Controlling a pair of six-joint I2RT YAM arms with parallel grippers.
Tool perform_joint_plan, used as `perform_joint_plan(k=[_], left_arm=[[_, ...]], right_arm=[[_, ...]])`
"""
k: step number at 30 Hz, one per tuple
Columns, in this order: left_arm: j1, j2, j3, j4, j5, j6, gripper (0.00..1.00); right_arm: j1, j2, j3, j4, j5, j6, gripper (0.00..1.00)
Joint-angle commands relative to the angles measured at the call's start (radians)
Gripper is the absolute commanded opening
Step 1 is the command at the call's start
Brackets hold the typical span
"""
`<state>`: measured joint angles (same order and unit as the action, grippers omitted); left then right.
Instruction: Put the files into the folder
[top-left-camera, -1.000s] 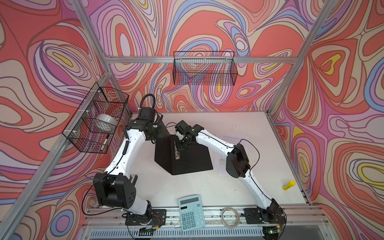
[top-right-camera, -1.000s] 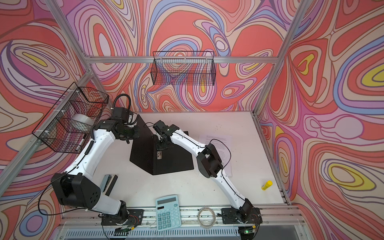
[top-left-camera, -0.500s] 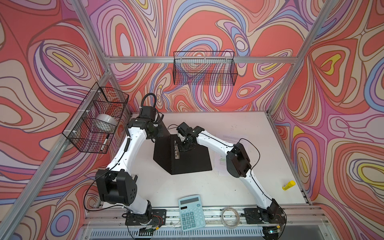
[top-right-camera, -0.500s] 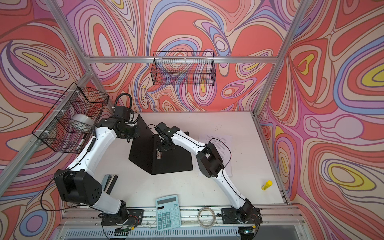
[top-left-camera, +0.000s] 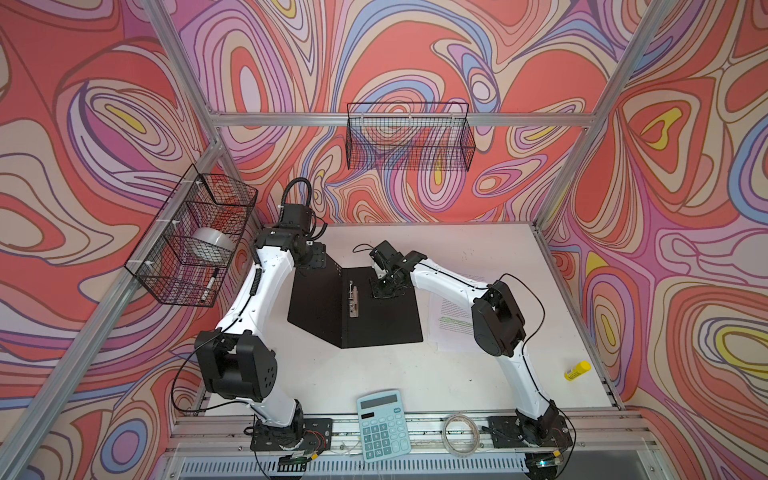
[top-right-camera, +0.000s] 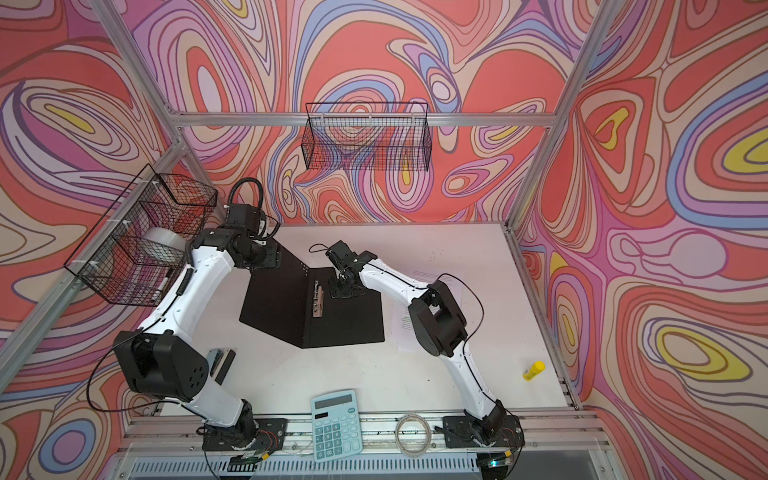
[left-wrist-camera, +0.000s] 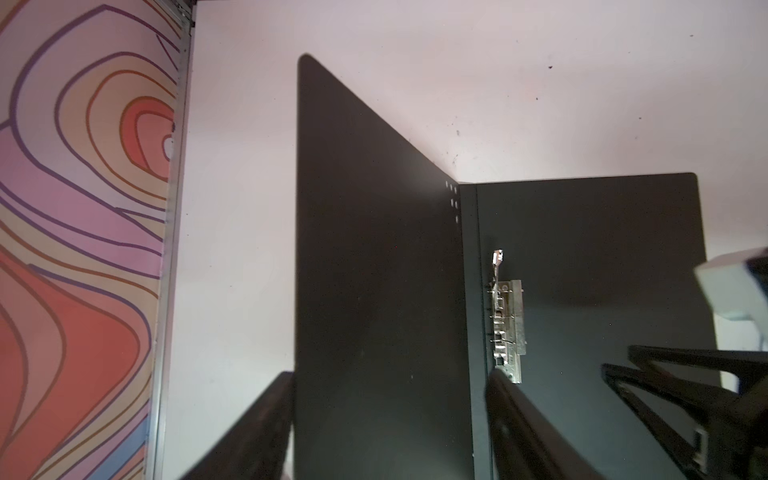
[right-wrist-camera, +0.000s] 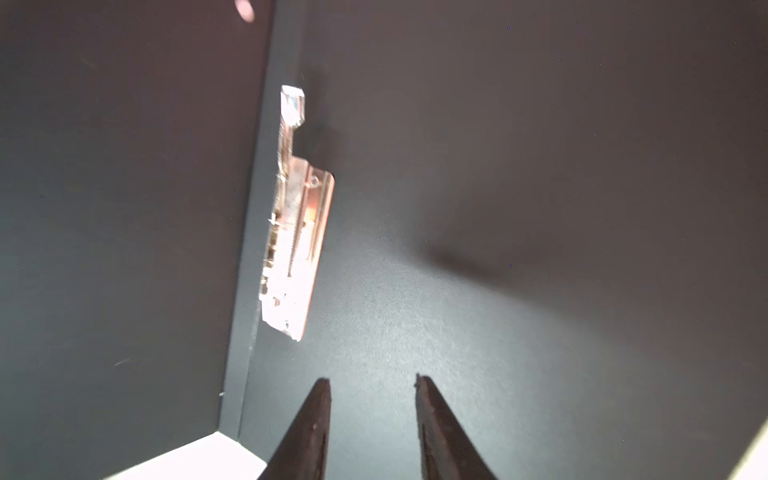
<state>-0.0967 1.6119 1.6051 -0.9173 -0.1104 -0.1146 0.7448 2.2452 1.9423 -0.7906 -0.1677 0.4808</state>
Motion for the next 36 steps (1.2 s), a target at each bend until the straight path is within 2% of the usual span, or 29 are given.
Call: perform_joint_plan(k=[1, 7, 14, 21, 25, 31, 36], left_arm=[[0.006, -0.007, 0.031, -0.025, -0.061, 0.029, 0.99], [0.006, -0.072, 0.068, -0.038, -0.048, 0.073, 1.0], [0.005, -0.186, 0.088, -0.077, 0.088, 0.224, 1.0], [-0.017, -0.242, 0.118, -0.167, 0.201, 0.303, 1.0], [-0.041, -0.263, 0.084, -0.185, 0.272, 0.305, 1.0], [-0.144, -0.274, 0.021, -0.207, 0.316, 0.29, 1.0], [-0.195, -0.246, 0.021, -0.206, 0.381, 0.243, 1.0]], right_arm=[[-0.01, -0.06, -0.036, 0.04, 0.032, 0.002, 0.38], [-0.032, -0.14, -0.107, 0.052, 0.078, -0.002, 0.43], [-0.084, -0.298, -0.28, 0.069, 0.095, -0.008, 0.49], [-0.133, -0.468, -0.435, 0.013, 0.171, -0.011, 0.51], [-0.181, -0.557, -0.471, -0.057, 0.209, -0.017, 0.54], [-0.29, -0.636, -0.53, -0.134, 0.268, -0.019, 0.57], [-0.403, -0.686, -0.618, -0.141, 0.239, -0.015, 0.58]])
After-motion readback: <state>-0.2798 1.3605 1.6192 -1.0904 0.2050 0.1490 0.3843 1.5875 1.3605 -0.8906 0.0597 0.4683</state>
